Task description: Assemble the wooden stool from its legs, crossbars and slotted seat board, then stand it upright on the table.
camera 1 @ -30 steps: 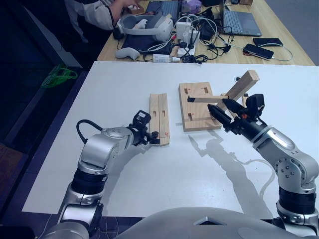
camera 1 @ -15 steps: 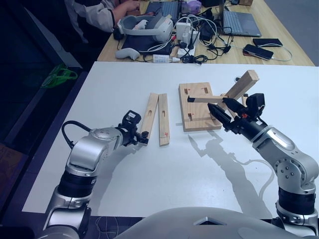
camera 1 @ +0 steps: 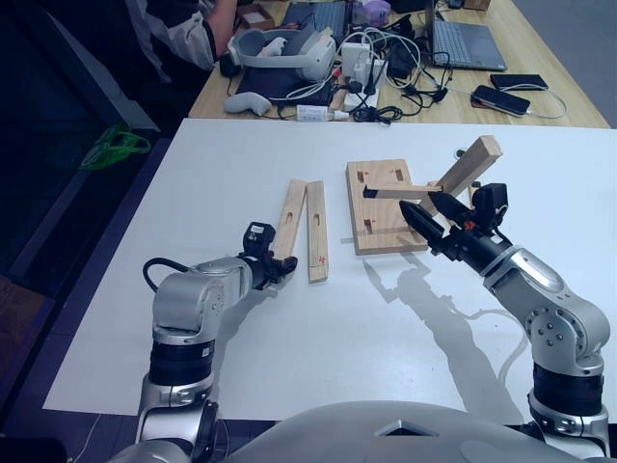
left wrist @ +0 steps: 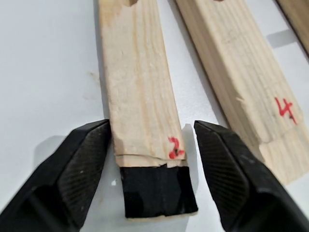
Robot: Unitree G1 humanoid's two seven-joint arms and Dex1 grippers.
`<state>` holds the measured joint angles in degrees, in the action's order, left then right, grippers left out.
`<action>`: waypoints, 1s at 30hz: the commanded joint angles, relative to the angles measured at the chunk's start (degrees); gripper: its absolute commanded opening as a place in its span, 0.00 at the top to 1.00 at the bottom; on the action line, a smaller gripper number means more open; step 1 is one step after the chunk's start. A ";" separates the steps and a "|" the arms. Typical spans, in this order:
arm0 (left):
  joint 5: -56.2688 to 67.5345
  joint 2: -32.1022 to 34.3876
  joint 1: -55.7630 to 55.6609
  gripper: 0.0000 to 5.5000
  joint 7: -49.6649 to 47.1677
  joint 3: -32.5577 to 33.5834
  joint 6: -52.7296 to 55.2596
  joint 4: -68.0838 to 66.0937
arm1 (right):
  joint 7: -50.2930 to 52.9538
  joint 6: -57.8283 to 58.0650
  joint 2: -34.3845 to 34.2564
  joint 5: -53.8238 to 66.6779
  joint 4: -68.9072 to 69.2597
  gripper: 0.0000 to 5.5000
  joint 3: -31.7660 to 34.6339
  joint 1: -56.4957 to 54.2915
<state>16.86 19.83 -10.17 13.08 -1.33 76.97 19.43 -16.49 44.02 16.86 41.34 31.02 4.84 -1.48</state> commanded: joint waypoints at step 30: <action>-5.77 0.92 -5.79 0.63 -5.41 5.68 -9.76 -4.73 | 4.26 2.08 -1.62 -0.12 -3.74 0.27 0.44 -9.42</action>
<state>12.22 20.31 -13.03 8.82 2.53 69.89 15.73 -12.80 46.24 15.57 41.60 27.74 5.17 -9.62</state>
